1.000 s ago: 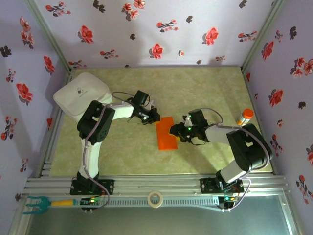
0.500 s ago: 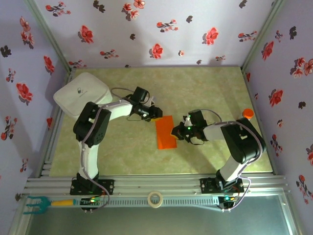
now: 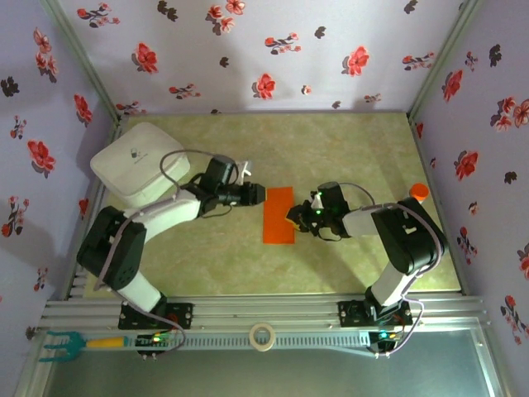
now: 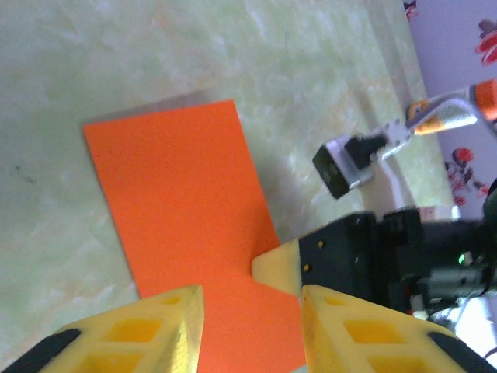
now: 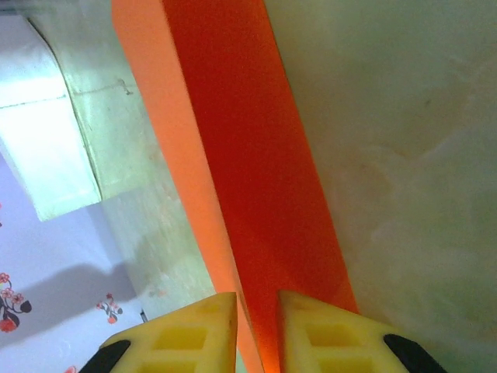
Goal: Fold a paper plane with a square sheet of paper (pick it up from the middle)
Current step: Fold the triangle a second time at the center of the table.
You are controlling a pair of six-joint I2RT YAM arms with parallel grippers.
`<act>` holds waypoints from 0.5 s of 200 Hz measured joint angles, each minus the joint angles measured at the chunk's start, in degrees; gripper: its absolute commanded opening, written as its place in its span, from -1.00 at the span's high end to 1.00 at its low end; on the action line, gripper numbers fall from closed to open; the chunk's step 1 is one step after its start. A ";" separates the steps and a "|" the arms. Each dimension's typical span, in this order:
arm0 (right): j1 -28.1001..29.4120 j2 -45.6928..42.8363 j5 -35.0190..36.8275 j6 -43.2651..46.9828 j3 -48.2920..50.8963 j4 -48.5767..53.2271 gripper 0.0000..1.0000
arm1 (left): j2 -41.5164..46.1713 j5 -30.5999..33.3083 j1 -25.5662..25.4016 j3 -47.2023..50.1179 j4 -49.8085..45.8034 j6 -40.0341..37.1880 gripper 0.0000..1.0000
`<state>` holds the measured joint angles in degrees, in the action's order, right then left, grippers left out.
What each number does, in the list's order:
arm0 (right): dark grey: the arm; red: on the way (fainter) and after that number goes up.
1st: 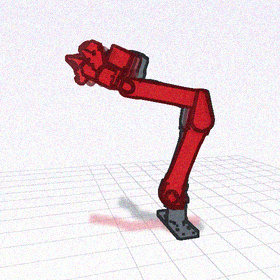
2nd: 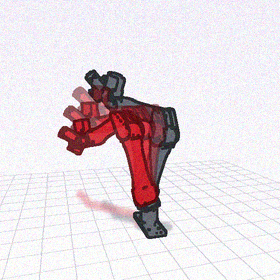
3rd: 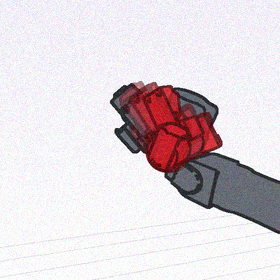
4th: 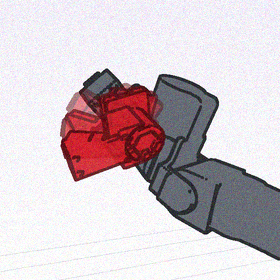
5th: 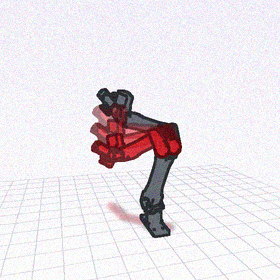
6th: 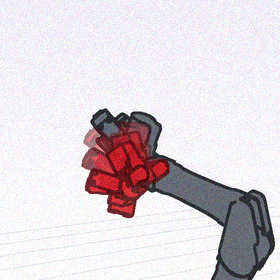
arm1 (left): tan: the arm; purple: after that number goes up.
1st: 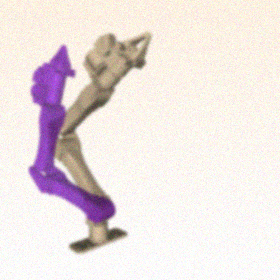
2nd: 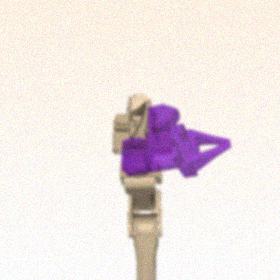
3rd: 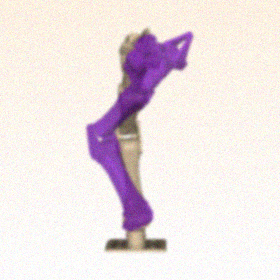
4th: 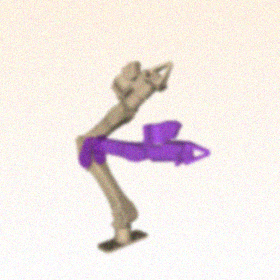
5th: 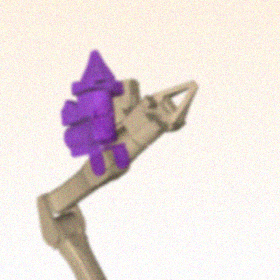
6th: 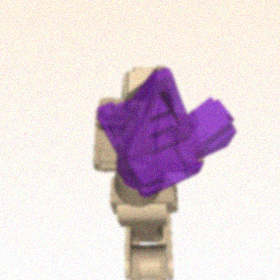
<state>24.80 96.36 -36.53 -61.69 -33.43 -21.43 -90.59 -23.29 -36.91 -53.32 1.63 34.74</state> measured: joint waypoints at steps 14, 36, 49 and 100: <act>-0.07 0.09 -0.63 0.90 -0.90 0.96 0.61 | 3.21 3.32 -3.56 5.22 4.46 -1.27 0.41; -0.17 0.39 -1.27 2.12 -2.23 1.75 0.65 | 6.71 7.41 -8.50 11.63 11.28 -3.04 0.40; -0.33 0.61 -1.66 2.64 -2.64 2.03 0.66 | 7.06 9.68 -10.29 13.44 13.84 -4.46 0.35; -0.90 0.96 -2.75 3.65 -2.93 3.26 0.66 | 5.16 20.74 -21.99 12.81 15.06 -18.62 0.10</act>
<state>23.90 97.32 -39.29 -58.04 -36.36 -18.17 -85.43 -2.55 -58.89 -40.51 16.69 16.12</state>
